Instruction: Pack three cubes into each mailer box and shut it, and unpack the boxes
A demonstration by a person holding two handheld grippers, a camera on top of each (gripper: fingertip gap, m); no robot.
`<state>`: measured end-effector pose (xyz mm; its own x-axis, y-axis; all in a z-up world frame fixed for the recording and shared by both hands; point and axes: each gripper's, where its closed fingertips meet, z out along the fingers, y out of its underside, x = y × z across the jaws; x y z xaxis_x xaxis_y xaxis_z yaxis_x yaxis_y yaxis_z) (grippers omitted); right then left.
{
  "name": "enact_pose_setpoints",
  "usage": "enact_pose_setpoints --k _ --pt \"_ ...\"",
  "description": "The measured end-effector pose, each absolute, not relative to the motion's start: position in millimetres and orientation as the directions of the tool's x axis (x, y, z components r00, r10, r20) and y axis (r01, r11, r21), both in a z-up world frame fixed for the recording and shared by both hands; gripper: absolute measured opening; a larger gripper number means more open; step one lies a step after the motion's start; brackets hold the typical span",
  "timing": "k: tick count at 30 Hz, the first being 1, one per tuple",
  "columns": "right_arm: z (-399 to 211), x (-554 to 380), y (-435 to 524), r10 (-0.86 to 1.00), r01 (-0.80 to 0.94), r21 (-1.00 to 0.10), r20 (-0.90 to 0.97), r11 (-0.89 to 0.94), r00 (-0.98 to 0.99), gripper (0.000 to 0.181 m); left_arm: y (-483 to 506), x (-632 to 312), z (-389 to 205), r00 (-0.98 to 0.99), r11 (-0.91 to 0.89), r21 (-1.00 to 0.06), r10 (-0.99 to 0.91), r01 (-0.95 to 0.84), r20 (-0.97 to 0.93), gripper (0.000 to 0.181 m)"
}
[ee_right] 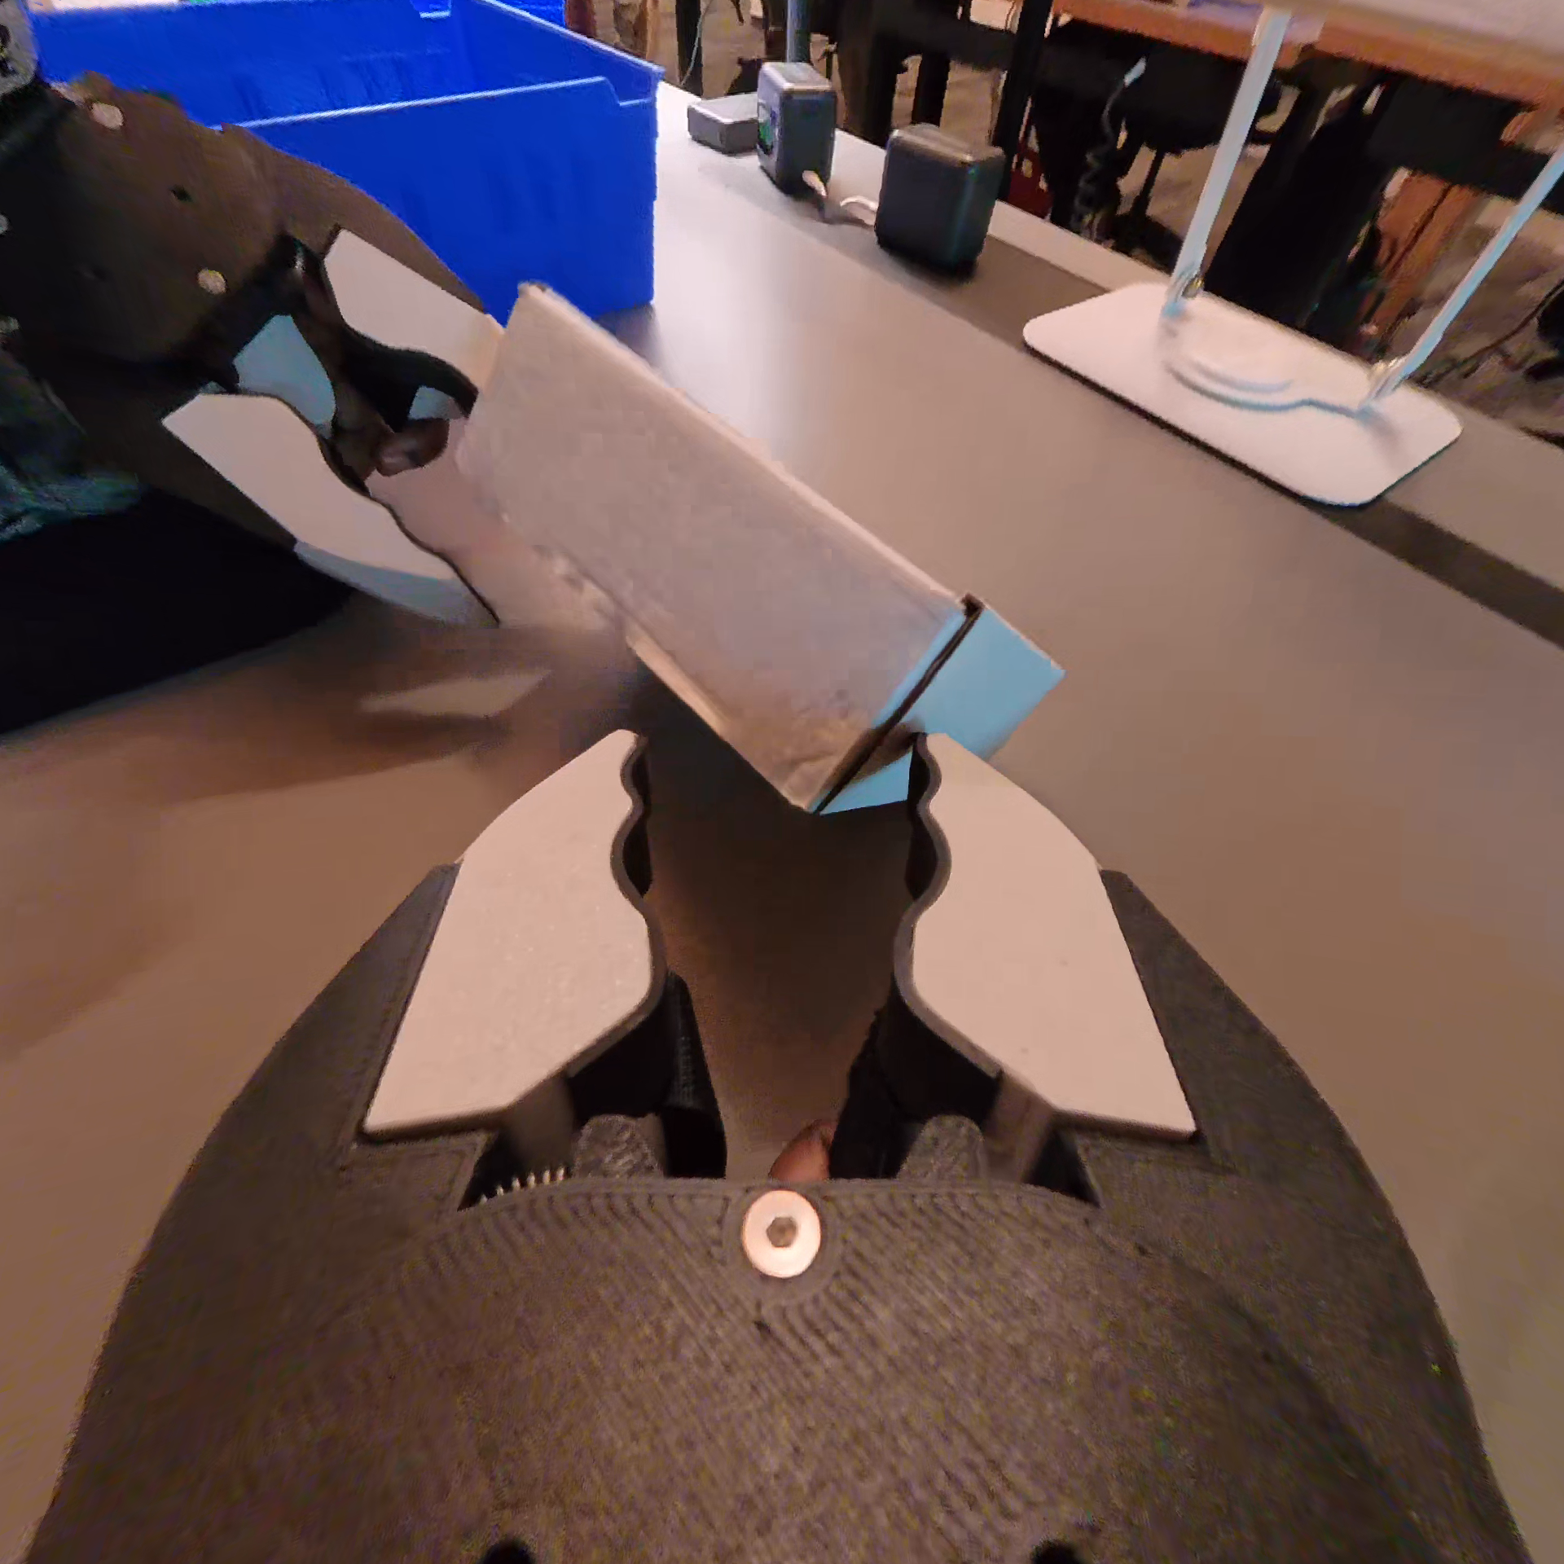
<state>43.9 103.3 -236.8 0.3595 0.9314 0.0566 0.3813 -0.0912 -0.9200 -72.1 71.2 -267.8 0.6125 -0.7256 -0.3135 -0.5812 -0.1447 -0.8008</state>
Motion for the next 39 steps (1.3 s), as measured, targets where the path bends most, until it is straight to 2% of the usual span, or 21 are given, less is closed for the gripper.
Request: enact_pose_setpoints --k 1,8,11,16,20,22,24,27,28,30,32,34,37,39 --pt "-235 44 103 0.930 0.378 -0.923 0.076 -0.072 0.361 0.059 73 -73 -262 0.626 -0.129 -0.820 -0.714 -0.558 -0.314 0.056" --pt "-218 47 107 0.910 0.307 -0.952 0.118 -0.011 0.398 0.052 73 -74 -245 0.656 -0.071 -0.872 -0.690 -0.484 -0.308 0.034" --pt "-211 50 107 0.906 0.271 -0.963 0.116 0.001 0.408 0.040 73 -73 -251 0.645 -0.093 -0.861 -0.703 -0.499 -0.298 0.030" --pt "-222 55 109 0.904 0.324 -0.946 0.112 -0.030 0.412 0.041 67 -70 -252 0.611 -0.061 -0.853 -0.723 -0.519 -0.321 0.025" --pt "-224 59 107 0.914 0.331 -0.942 0.090 -0.051 0.396 0.041 47 -59 -258 0.501 -0.039 -0.844 -0.819 -0.535 -0.280 0.019" --pt "-226 61 104 0.923 0.337 -0.940 0.082 -0.053 0.375 0.040 46 -59 -258 0.501 -0.035 -0.840 -0.816 -0.542 -0.289 0.029" --pt "-225 63 101 0.934 0.331 -0.942 0.071 -0.052 0.350 0.042 54 -64 -253 0.559 -0.059 -0.860 -0.782 -0.507 -0.276 0.063" --pt "-214 68 101 0.939 0.292 -0.956 0.098 -0.003 0.329 0.063 71 -71 -241 0.661 -0.108 -0.910 -0.722 -0.399 -0.204 0.129" --pt "-208 67 100 0.942 0.266 -0.963 0.122 0.037 0.313 0.073 73 -66 -237 0.655 -0.103 -0.925 -0.735 -0.366 -0.177 0.135" --pt "-195 63 99 0.934 0.233 -0.964 0.197 0.128 0.299 0.099 75 -52 -232 0.621 -0.108 -0.941 -0.774 -0.321 -0.123 0.139" --pt "-193 56 93 0.935 0.286 -0.939 0.263 0.192 0.236 0.103 80 -42 -240 0.585 -0.158 -0.926 -0.807 -0.342 -0.078 0.138" --pt "-193 49 84 0.952 0.341 -0.917 0.271 0.209 0.145 0.099 89 -39 -249 0.583 -0.178 -0.913 -0.809 -0.368 -0.077 0.132" --pt "-190 40 75 0.965 0.402 -0.888 0.261 0.224 0.039 0.077 94 -32 -251 0.560 -0.146 -0.927 -0.825 -0.345 -0.078 0.122" --pt "-187 33 74 0.949 0.434 -0.853 0.314 0.288 -0.014 0.066 92 -28 -258 0.519 -0.115 -0.914 -0.847 -0.390 -0.115 0.109"
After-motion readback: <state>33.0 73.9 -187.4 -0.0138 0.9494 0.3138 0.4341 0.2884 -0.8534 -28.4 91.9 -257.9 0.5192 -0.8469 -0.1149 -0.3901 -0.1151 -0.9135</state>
